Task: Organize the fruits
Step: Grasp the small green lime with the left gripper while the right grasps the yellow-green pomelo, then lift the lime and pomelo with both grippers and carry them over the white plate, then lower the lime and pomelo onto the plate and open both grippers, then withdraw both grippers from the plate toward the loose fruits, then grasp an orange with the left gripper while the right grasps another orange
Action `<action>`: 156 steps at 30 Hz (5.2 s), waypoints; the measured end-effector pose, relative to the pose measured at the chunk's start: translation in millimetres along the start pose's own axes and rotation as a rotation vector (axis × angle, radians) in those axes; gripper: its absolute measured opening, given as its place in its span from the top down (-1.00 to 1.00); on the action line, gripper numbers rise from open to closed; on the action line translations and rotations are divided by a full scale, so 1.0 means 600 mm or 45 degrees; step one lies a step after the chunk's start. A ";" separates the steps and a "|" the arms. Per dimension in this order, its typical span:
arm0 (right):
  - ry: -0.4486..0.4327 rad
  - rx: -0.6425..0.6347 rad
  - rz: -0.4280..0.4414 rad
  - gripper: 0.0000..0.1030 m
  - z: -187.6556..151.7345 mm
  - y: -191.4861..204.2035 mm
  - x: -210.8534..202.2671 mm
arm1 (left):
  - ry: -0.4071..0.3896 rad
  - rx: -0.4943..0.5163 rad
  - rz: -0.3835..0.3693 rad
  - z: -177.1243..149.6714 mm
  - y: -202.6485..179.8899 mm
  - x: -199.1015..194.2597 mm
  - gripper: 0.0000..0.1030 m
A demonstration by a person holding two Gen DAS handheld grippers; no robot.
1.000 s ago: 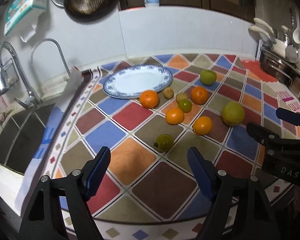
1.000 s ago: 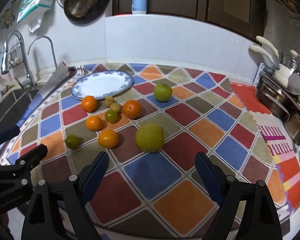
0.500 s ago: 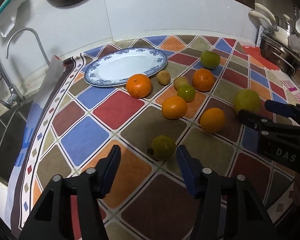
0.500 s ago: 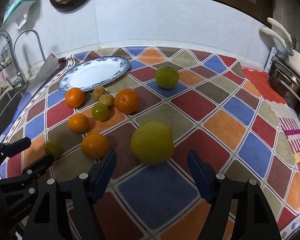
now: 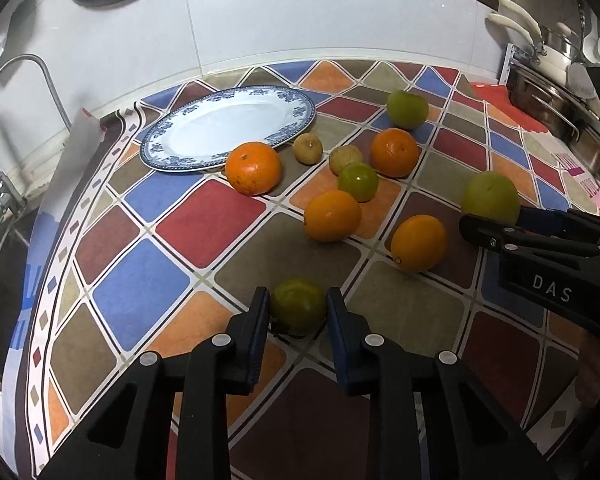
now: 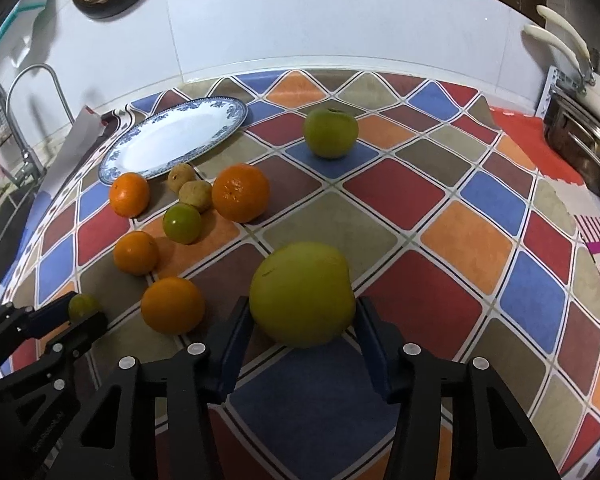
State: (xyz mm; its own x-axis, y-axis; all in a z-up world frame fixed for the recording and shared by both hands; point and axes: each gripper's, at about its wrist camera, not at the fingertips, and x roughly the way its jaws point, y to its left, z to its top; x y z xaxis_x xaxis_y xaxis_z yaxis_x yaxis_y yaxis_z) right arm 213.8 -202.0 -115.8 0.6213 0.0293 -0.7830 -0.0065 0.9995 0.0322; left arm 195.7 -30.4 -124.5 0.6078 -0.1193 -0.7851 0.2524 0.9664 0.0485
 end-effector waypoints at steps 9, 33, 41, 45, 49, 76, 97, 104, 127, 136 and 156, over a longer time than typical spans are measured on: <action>-0.019 -0.005 -0.001 0.00 -0.001 0.005 -0.006 | -0.035 0.011 -0.043 0.010 0.007 -0.014 0.45; -0.194 -0.045 0.038 0.02 0.064 0.074 -0.081 | -0.243 0.060 -0.094 0.087 0.080 -0.082 0.45; -0.258 -0.106 0.100 0.02 0.126 0.123 -0.079 | -0.332 0.097 -0.082 0.153 0.128 -0.084 0.45; -0.276 -0.144 0.123 0.02 0.166 0.144 -0.061 | -0.334 0.097 -0.085 0.185 0.153 -0.065 0.45; -0.277 -0.187 0.142 0.02 0.208 0.165 -0.035 | -0.325 0.090 -0.088 0.216 0.176 -0.037 0.45; 0.016 -0.342 0.193 0.01 0.342 0.201 0.230 | -0.123 0.101 -0.062 0.314 0.237 0.219 0.45; 0.000 -0.310 0.178 -0.10 0.340 0.200 0.210 | -0.188 0.022 -0.032 0.321 0.265 0.143 -0.04; -0.112 -0.263 0.155 -0.23 0.316 0.189 0.127 | -0.295 0.037 -0.022 0.297 0.246 0.052 -0.23; -0.426 -0.154 -0.062 -0.43 0.163 0.154 -0.132 | -0.501 0.100 -0.080 0.160 0.178 -0.141 -0.52; -0.397 -0.217 -0.035 -0.43 0.105 0.124 -0.153 | -0.529 0.194 -0.064 0.114 0.116 -0.159 -0.52; -0.155 -0.320 -0.009 -0.41 0.005 0.106 -0.076 | -0.336 0.649 -0.268 0.051 0.040 -0.051 -0.45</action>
State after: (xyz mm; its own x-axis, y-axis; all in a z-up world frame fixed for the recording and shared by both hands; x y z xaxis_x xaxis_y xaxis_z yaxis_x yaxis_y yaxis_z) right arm 187.6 -140.0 -76.3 0.7114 0.0351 -0.7019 -0.1861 0.9725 -0.1400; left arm 205.9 -10.5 -80.4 0.6553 -0.4115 -0.6335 0.6764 0.6930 0.2495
